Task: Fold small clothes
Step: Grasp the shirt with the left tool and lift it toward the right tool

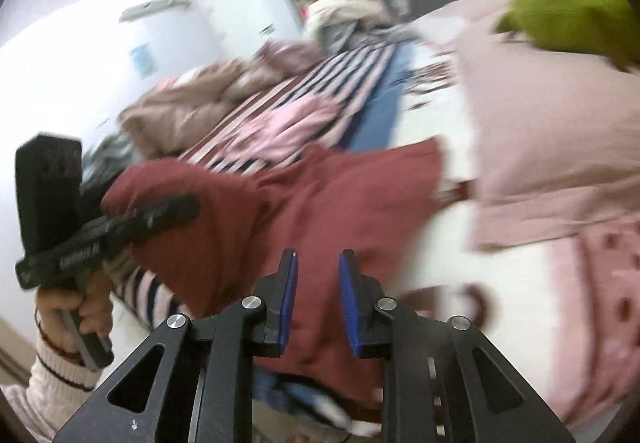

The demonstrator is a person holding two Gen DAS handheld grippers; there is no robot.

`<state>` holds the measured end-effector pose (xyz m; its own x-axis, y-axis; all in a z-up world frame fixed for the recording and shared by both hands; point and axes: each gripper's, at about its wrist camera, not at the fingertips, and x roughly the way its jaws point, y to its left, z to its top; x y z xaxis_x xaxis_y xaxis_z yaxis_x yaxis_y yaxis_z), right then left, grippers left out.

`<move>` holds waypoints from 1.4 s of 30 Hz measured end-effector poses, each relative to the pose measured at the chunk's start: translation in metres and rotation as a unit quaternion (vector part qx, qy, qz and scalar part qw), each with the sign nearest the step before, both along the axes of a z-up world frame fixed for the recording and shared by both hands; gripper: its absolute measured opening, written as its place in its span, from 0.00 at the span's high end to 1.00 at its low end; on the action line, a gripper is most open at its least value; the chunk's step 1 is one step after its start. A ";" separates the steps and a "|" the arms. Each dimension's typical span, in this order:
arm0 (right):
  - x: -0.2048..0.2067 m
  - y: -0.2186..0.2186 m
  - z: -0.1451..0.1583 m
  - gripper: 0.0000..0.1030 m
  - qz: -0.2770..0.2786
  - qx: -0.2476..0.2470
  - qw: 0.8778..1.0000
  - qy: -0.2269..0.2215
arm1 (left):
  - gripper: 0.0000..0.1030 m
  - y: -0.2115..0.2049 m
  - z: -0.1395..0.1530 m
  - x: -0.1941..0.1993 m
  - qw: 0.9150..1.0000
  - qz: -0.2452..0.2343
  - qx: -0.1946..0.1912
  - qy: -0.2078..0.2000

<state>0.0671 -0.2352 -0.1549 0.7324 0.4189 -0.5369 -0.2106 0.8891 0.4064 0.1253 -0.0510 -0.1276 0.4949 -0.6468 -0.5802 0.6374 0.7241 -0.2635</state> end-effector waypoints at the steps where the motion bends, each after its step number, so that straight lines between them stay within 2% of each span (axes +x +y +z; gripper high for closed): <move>1: -0.003 -0.012 0.000 0.82 -0.014 0.005 1.000 0.001 | 0.82 -0.015 -0.008 0.003 1.000 -0.021 -0.002 0.016; 2: -0.006 -0.024 -0.002 0.82 -0.028 0.011 1.000 0.003 | 0.75 -0.027 -0.019 0.001 0.999 -0.040 -0.002 0.032; 4: -0.011 -0.042 -0.006 0.82 -0.047 0.019 0.999 0.008 | 0.66 -0.051 -0.041 0.005 0.995 -0.069 0.002 0.065; 6: -0.012 -0.051 -0.009 0.82 -0.055 0.024 0.998 0.011 | 0.61 -0.062 -0.058 0.007 0.993 -0.087 -0.007 0.083; 7: -0.014 -0.054 -0.010 0.82 -0.055 0.026 0.998 0.013 | 0.60 -0.062 -0.060 0.007 0.992 -0.086 -0.016 0.086; 10: -0.016 -0.054 -0.012 0.82 -0.046 0.022 0.999 0.017 | 0.49 -0.048 -0.052 0.004 0.990 -0.087 -0.049 0.101; 14: -0.012 -0.033 0.004 0.78 -0.009 0.016 1.000 -0.013 | 0.41 -0.020 -0.036 -0.012 0.989 -0.084 -0.067 0.101; 16: -0.009 -0.018 0.015 0.77 0.019 0.016 0.999 -0.033 | 0.40 -0.003 -0.029 -0.022 0.990 -0.077 -0.071 0.093; 18: -0.006 0.004 0.026 0.78 0.068 0.019 0.996 -0.053 | 0.39 0.014 -0.022 -0.031 0.991 -0.066 -0.077 0.082; 19: -0.003 0.020 0.032 0.81 0.098 0.017 0.993 -0.063 | 0.39 0.026 -0.020 -0.034 0.992 -0.054 -0.080 0.078; 21: 0.000 0.045 0.037 0.84 0.143 0.003 0.987 -0.073 | 0.39 0.047 -0.019 -0.037 0.994 -0.022 -0.075 0.070; 23: 0.004 0.066 0.035 0.86 0.178 -0.003 0.982 -0.064 | 0.38 0.060 -0.022 -0.033 0.995 0.006 -0.068 0.068; 25: 0.010 0.076 0.026 0.87 0.170 -0.027 0.984 -0.043 | 0.38 0.073 -0.029 -0.029 0.994 0.029 -0.068 0.079; 27: 0.013 0.076 0.014 0.87 0.131 -0.067 0.989 -0.020 | 0.38 0.081 -0.036 -0.026 0.992 0.040 -0.077 0.089; 29: 0.016 0.060 -0.006 0.87 0.087 -0.083 0.993 0.016 | 0.38 0.082 -0.040 -0.025 0.991 0.044 -0.083 0.094; 30: 0.018 0.054 -0.013 0.92 0.079 -0.080 0.993 0.030 | 0.38 0.081 -0.042 -0.024 0.991 0.043 -0.084 0.095; 31: 0.019 0.043 -0.027 0.93 0.071 -0.067 0.994 0.057 | 0.36 0.079 -0.044 -0.023 0.991 0.042 -0.085 0.097; 33: 0.016 0.033 -0.042 0.93 0.064 -0.047 0.994 0.082 | 0.33 0.073 -0.047 -0.019 0.990 0.035 -0.087 0.103; 35: 0.015 0.031 -0.044 0.93 0.060 -0.039 0.994 0.084 | 0.32 0.061 -0.055 -0.014 0.988 0.021 -0.097 0.118; 37: 0.015 0.035 -0.037 0.90 0.064 -0.053 0.993 0.081 | 0.32 0.049 -0.066 -0.008 0.986 0.018 -0.101 0.133; 39: 0.015 0.042 -0.021 0.89 0.078 -0.069 0.993 0.057 | 0.40 0.041 -0.073 -0.003 0.986 0.019 -0.093 0.138; 40: 0.016 0.047 -0.012 0.85 0.088 -0.072 0.993 0.040 | 0.47 0.038 -0.076 -0.002 0.985 0.016 -0.095 0.141; 41: 0.016 0.050 0.001 0.80 0.103 -0.070 0.992 0.021 | 0.48 0.037 -0.077 -0.001 0.985 0.016 -0.097 0.143; 42: 0.018 0.053 0.010 0.69 0.115 -0.069 0.991 0.009 | 0.48 0.036 -0.078 -0.001 0.985 0.016 -0.097 0.142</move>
